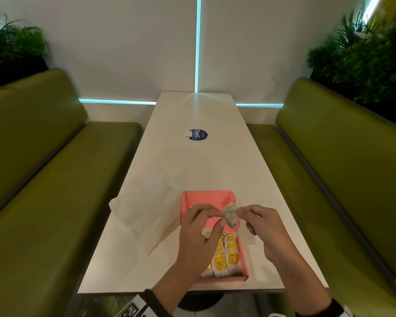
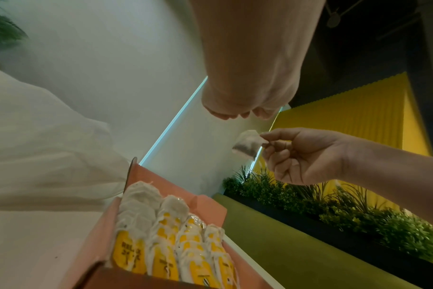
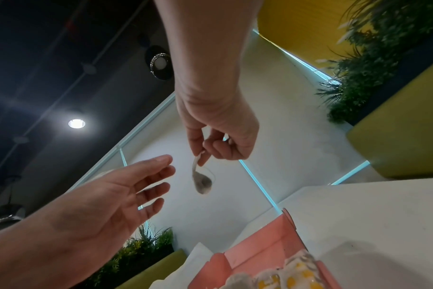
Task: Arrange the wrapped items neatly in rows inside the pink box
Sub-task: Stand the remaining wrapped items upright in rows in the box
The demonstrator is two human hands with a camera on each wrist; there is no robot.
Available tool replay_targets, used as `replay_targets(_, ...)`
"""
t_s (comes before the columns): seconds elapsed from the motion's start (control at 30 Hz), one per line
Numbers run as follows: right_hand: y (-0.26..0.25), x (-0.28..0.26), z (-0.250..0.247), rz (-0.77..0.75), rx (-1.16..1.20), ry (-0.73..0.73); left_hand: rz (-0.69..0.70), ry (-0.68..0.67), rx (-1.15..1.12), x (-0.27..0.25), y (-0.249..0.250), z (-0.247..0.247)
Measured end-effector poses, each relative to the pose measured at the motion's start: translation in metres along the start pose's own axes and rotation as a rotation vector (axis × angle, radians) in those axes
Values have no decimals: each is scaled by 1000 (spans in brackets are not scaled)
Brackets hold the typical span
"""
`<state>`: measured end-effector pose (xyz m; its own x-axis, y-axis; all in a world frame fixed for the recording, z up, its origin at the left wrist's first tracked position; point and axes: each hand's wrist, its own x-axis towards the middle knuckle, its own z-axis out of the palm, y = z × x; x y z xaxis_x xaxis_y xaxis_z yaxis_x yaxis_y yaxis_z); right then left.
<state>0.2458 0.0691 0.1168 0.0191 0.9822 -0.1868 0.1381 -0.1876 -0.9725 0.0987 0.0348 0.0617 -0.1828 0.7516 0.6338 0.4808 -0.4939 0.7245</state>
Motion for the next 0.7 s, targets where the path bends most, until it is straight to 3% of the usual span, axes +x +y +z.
replay_targets(0.07,-1,-4,2,-11,-3,-11,17,-19,70,-1,0,2)
replay_targets(0.27,-5,-17,13,-74,-124,-170,-152,-73,54,0,3,4)
replay_targets(0.4,-7,-12,7,-213,-129,-46,-337,-141,-73,4,4,1)
replay_targets(0.5,-6,-10,2,-252,-185,-99,-437,-125,-217,7,6,-3)
replay_targets(0.6,-3,-12,5,-267,-350,-207,-448,-127,-330,9,7,-5)
replay_targets(0.7,-1,-11,7,-315,-325,-169,-426,-120,-326,9,4,-6)
